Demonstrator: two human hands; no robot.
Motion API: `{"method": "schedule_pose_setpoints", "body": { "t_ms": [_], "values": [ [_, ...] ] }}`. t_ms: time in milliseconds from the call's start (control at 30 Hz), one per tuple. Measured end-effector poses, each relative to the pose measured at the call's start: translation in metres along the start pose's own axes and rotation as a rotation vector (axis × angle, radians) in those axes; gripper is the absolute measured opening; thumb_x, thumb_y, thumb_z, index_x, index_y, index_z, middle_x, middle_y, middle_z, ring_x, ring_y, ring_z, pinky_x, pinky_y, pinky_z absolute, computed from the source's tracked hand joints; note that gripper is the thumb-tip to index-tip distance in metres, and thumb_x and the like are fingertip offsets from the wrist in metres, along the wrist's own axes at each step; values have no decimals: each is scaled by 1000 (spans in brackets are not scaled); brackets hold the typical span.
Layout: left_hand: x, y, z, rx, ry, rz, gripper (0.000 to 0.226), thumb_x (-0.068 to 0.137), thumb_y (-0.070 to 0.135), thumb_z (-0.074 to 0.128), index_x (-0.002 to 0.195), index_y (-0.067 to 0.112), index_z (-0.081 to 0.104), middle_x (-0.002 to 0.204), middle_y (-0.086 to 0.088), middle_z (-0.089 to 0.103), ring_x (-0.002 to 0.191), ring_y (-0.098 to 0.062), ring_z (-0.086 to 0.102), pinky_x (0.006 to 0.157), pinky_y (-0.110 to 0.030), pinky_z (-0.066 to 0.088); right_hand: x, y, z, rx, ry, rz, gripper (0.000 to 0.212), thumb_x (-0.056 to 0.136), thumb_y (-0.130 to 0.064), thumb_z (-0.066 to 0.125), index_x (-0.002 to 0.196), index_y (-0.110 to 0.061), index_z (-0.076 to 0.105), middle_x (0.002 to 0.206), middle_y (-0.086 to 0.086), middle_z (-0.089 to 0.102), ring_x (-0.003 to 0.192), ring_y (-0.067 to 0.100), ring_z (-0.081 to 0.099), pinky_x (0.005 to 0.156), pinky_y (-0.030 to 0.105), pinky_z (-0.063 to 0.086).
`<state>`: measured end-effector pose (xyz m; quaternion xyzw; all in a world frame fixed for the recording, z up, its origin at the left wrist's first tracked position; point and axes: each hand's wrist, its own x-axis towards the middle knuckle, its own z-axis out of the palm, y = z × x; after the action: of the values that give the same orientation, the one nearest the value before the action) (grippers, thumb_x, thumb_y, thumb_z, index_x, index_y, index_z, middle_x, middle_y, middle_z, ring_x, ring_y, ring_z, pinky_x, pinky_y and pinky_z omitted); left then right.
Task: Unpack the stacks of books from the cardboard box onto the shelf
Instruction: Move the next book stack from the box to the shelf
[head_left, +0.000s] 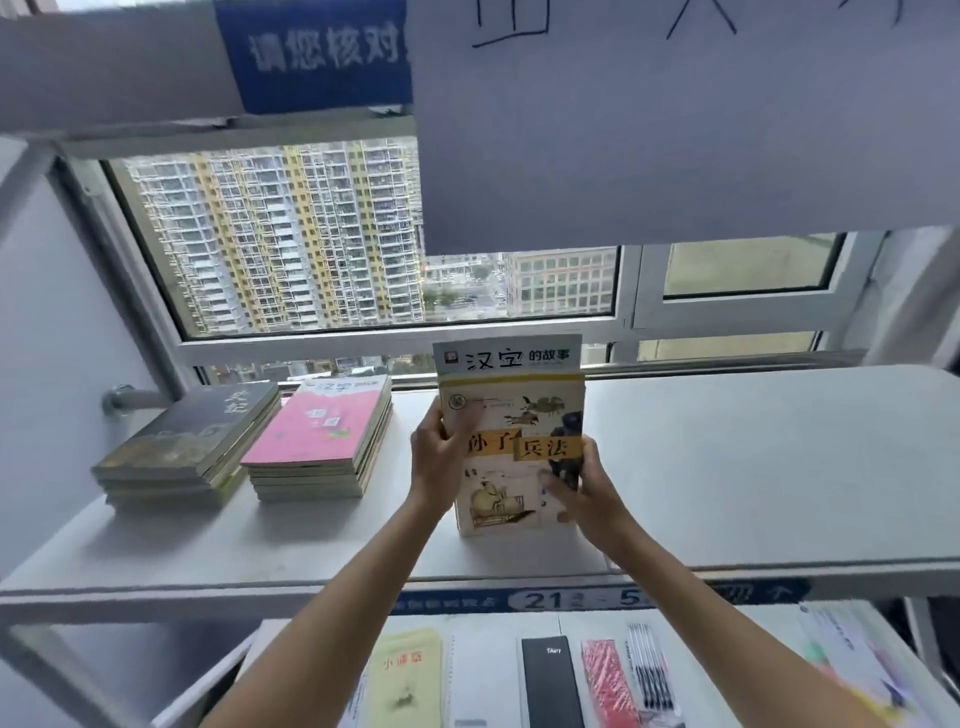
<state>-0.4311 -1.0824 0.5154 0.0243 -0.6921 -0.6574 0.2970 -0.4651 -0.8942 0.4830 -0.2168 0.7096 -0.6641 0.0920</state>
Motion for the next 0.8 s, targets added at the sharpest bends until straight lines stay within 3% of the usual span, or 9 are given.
{"method": "schedule_pose_setpoints", "body": {
  "t_ms": [200,367,433,500,600,667,733,767,800],
  "values": [
    [-4,-30,2,-118,-42,28,47,72,57,72,105,25,61,96,-2,74,90,-32,71,71,-43,60,4,22,1,6,-2,16,32,94,2,53,107,-23,38,103,-1,58,75,-13,62,58,9,50],
    [-6,-41,4,-134,-56,14,37,76,47,69,103,28,52,99,-3,71,92,-31,70,73,-45,61,9,22,9,35,17,37,30,95,-7,54,113,-23,37,105,-4,59,81,-10,63,58,10,50],
    [10,-39,0,-99,-48,-66,38,75,53,68,101,28,54,97,-3,72,90,-31,71,73,-44,61,19,13,17,9,25,46,24,96,-14,55,110,-27,41,107,-4,60,95,4,63,61,12,52],
    [40,-39,-8,0,-61,-226,46,77,58,66,104,22,59,99,-7,73,89,-31,72,76,-47,61,41,6,27,-51,67,90,17,95,-24,57,111,-23,50,113,5,56,100,22,63,65,24,58],
    [84,-45,-23,125,-101,-597,55,85,55,63,112,7,64,103,-14,74,87,-29,73,80,-44,60,82,3,41,-166,175,362,43,90,-36,62,117,-4,58,121,15,57,103,33,65,84,46,58],
    [104,-52,-33,114,-141,-751,54,87,46,65,114,0,64,91,-13,76,76,-28,74,69,-37,62,102,4,53,-123,187,466,45,87,-34,68,115,1,63,116,20,67,103,36,67,92,47,54],
    [118,-61,-39,204,-128,-773,53,87,42,67,113,-3,63,75,-10,75,58,-22,73,49,-26,58,117,10,62,-185,217,513,47,84,-36,71,111,2,65,115,18,68,103,33,66,96,43,52],
    [123,-68,-40,313,-108,-755,56,86,45,67,112,-4,63,82,-13,75,65,-23,74,54,-28,59,123,13,67,-235,236,526,48,82,-39,72,109,1,64,114,16,67,101,30,65,95,41,50],
    [128,-75,-40,477,-96,-728,61,86,50,65,112,-5,63,95,-17,74,80,-28,74,69,-32,61,127,16,70,-282,254,539,50,80,-42,73,107,-1,64,113,15,67,98,26,62,95,40,48]
  ]
}}
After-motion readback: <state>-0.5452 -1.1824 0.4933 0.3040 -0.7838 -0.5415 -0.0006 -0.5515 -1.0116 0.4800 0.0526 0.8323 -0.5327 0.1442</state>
